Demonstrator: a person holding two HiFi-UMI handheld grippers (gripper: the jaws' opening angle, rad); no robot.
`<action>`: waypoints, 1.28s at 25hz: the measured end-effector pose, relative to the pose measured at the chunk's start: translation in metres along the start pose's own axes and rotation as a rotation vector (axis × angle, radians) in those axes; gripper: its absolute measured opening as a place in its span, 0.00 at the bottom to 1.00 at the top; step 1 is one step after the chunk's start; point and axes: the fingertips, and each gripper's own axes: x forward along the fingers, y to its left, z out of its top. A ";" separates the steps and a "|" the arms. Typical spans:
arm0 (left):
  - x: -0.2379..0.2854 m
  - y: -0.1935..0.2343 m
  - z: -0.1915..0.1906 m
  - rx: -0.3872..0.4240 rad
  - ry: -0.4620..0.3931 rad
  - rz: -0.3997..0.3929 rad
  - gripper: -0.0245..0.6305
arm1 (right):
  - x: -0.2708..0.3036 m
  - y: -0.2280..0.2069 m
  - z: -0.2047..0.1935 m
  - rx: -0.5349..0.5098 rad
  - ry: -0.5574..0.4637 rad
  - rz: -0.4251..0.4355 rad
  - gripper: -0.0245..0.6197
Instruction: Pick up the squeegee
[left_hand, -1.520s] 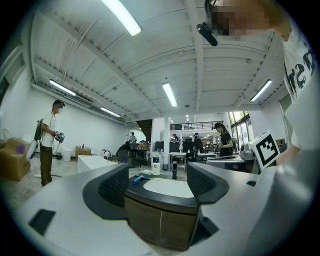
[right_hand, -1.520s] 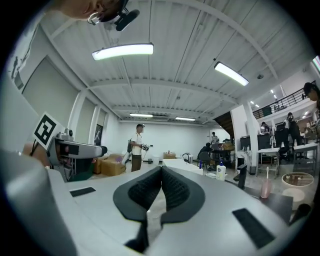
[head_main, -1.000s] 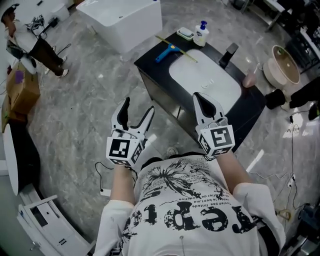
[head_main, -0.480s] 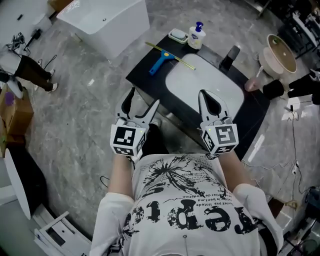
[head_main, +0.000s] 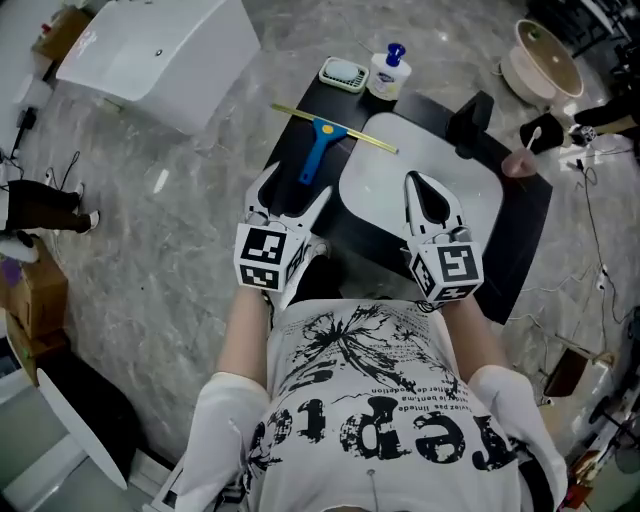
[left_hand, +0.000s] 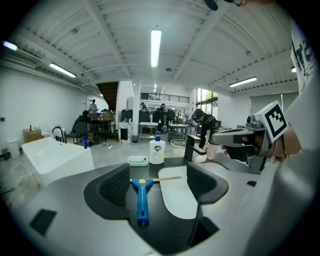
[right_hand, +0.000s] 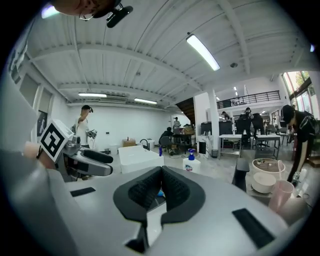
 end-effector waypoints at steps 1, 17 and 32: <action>0.014 0.007 -0.005 -0.011 0.021 -0.019 0.57 | 0.010 -0.003 -0.004 0.009 0.013 -0.016 0.06; 0.186 0.056 -0.132 -0.047 0.523 -0.175 0.57 | 0.101 -0.053 -0.089 0.145 0.202 -0.246 0.06; 0.216 0.066 -0.159 0.018 0.593 -0.101 0.39 | 0.073 -0.083 -0.111 0.189 0.235 -0.391 0.06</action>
